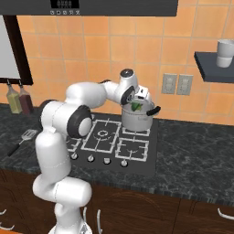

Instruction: Put the lemon and broccoli in the pot. Retrieve the spatula and lightly stir the vegetables in the pot.

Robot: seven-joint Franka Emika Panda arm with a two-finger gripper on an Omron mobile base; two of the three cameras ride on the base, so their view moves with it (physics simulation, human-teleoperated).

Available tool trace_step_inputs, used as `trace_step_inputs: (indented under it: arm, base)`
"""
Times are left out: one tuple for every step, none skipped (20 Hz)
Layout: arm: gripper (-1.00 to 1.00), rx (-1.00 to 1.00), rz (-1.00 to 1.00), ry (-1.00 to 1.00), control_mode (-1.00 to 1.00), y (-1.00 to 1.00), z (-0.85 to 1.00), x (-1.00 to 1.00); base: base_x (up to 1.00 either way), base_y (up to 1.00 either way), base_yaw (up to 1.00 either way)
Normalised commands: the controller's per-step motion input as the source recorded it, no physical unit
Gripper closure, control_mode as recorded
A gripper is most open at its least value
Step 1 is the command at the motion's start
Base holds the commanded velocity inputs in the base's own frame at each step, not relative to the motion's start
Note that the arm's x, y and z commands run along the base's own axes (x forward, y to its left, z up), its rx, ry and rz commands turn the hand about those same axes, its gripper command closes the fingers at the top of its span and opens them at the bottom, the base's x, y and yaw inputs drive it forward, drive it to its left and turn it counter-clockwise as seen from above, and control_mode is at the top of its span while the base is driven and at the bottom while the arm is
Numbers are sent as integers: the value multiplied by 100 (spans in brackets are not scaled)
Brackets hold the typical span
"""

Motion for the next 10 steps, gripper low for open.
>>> trace_step_inputs:
  arm:
    - [100,0,0,-8,-100,-1,0,3]
    - [100,0,0,-2,-100,0,-23,4]
    - [100,-3,-3,-8,-100,0,-2,25]
    - [100,-2,-2,-8,-100,0,-3,23]
    - [100,-2,-1,-7,-100,0,-12,31]
    - [100,0,0,-1,-100,0,-34,23]
    - [100,0,0,0,-100,0,-43,29]
    - [100,-1,-1,0,-100,0,-43,36]
    - [-100,0,0,0,-100,0,-36,23]
    - [-100,0,0,0,-100,0,-24,20]
  base:
    - [0,0,0]
    - [0,0,0]
    - [0,0,0]
    - [0,0,0]
    - [0,0,0]
    - [0,0,0]
    - [0,0,0]
    - [0,0,0]
    - [0,0,0]
    - [0,0,0]
